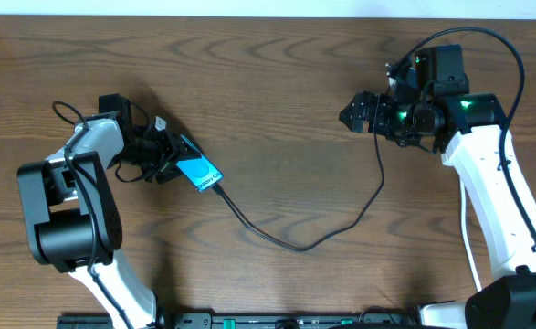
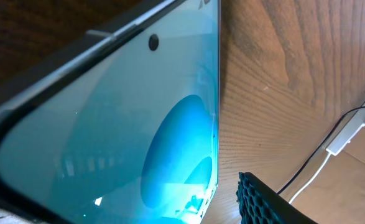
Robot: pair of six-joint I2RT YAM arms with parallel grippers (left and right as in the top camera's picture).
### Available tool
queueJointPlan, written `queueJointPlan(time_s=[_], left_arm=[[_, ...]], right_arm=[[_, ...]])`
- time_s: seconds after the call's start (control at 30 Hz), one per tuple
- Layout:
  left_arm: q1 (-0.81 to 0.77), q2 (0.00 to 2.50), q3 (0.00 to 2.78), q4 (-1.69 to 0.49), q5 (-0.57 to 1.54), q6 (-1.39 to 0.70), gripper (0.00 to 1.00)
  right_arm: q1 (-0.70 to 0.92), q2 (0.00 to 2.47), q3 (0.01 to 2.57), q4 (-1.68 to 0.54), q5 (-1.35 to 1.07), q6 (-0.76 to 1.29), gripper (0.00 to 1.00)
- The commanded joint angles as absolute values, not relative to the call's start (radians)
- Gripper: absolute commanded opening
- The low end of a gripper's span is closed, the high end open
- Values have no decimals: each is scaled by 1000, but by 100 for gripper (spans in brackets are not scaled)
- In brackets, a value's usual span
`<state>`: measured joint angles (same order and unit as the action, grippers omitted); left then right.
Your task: Plug charger to phone and switch on socket
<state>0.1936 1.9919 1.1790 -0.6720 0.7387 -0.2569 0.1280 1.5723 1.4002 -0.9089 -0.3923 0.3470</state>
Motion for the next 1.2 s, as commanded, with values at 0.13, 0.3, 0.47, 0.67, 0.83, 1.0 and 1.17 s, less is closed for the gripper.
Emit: queueJointPlan(time_s=[0.13,0.3,0.47,0.67,0.83,1.0,1.17], left_arm=[[195,2022,1161,-695,529,-276,56],[195,2022,1161,-703,510,-278,56],[195,2022,1161,-703,510,-279,56],[195,2022,1161,-706,504,-294,56],[195,2022,1161,-707,504,-294,56],[196,2002,1161,-719,504,-293,58],[196,1878,1161,-722,505,-294,60]], right_arm=[[133,1556,1408,-910,-391,327,99],[133,1556,1408,-909,-391,327,99],[133,1556,1408,-910,-391,327,99],[133,1556,1408,-910,-391,327,99],[133,1556,1408,-910,-391,327,99],[131,1556,1408,-910,-389,323,99],[124,1555,1408,-910,-368,320,99]])
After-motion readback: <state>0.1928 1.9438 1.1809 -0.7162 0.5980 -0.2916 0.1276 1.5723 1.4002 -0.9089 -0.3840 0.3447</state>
